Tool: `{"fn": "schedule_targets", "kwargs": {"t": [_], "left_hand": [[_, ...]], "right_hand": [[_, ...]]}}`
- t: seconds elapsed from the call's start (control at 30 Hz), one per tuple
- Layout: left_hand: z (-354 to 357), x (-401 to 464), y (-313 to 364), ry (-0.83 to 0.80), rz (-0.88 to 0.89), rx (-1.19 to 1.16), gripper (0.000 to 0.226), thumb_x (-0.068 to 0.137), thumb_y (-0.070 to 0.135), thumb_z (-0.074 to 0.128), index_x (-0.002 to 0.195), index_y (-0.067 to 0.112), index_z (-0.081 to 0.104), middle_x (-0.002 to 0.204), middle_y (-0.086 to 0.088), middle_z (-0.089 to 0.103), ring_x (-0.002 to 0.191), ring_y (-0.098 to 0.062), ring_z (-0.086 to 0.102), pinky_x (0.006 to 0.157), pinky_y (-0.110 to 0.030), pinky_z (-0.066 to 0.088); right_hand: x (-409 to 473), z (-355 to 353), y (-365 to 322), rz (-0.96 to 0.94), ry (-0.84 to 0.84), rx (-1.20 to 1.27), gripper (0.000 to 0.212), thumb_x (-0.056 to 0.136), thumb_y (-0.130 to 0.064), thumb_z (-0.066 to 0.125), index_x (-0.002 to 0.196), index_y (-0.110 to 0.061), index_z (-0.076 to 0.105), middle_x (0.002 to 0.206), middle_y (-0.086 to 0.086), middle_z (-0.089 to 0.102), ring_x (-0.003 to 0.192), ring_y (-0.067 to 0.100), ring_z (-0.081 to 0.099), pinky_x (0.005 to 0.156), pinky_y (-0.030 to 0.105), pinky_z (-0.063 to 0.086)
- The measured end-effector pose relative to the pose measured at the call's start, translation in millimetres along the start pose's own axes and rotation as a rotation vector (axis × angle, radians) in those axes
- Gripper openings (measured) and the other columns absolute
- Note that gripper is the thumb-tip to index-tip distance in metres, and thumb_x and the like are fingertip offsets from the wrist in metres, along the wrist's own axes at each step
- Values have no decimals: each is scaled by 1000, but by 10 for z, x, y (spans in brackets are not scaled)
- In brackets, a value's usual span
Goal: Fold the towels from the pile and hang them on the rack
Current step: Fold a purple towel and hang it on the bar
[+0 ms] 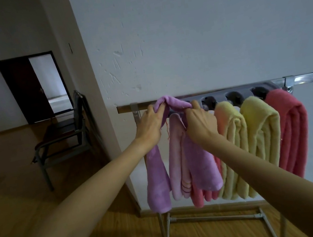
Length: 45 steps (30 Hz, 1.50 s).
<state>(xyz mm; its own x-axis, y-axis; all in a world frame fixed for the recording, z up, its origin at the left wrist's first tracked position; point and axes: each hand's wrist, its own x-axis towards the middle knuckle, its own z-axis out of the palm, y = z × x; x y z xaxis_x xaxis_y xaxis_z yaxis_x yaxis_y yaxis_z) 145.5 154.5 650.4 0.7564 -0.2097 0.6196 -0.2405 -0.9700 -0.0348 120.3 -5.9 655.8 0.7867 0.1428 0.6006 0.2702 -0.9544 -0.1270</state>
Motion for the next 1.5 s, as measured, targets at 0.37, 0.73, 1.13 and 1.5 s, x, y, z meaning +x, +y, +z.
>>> {"fn": "schedule_targets", "kwargs": {"t": [0.37,0.73,1.13,1.5], "left_hand": [[347,-129,30,3,68,5,74,85,-8,54,148,15,21,131,-15,47,103,-33,57,67,-44,56],[709,-473,-129,45,120,-89,60,88,-1,54,143,13,36,123,-16,54,105,-30,56,80,-36,54],[527,-362,-77,173,-25,-294,44,82,-9,51,124,5,54,116,-15,54,110,-30,51,93,-35,46],[751,-685,33,78,-102,-492,31,83,29,61,110,13,63,105,-6,52,83,-16,55,69,-19,44]], "right_hand": [[-125,369,56,-78,-6,-87,25,89,-4,47,108,-3,62,121,13,48,95,31,59,61,38,41],[-272,730,337,-276,116,13,13,70,-1,72,81,-5,68,102,12,64,55,26,62,35,22,30],[-335,968,467,-365,152,-27,35,68,1,75,102,-6,69,114,12,64,60,27,66,34,25,38],[-457,1065,608,-342,5,168,38,86,-13,60,123,-21,58,141,4,44,82,32,66,46,30,44]]}}
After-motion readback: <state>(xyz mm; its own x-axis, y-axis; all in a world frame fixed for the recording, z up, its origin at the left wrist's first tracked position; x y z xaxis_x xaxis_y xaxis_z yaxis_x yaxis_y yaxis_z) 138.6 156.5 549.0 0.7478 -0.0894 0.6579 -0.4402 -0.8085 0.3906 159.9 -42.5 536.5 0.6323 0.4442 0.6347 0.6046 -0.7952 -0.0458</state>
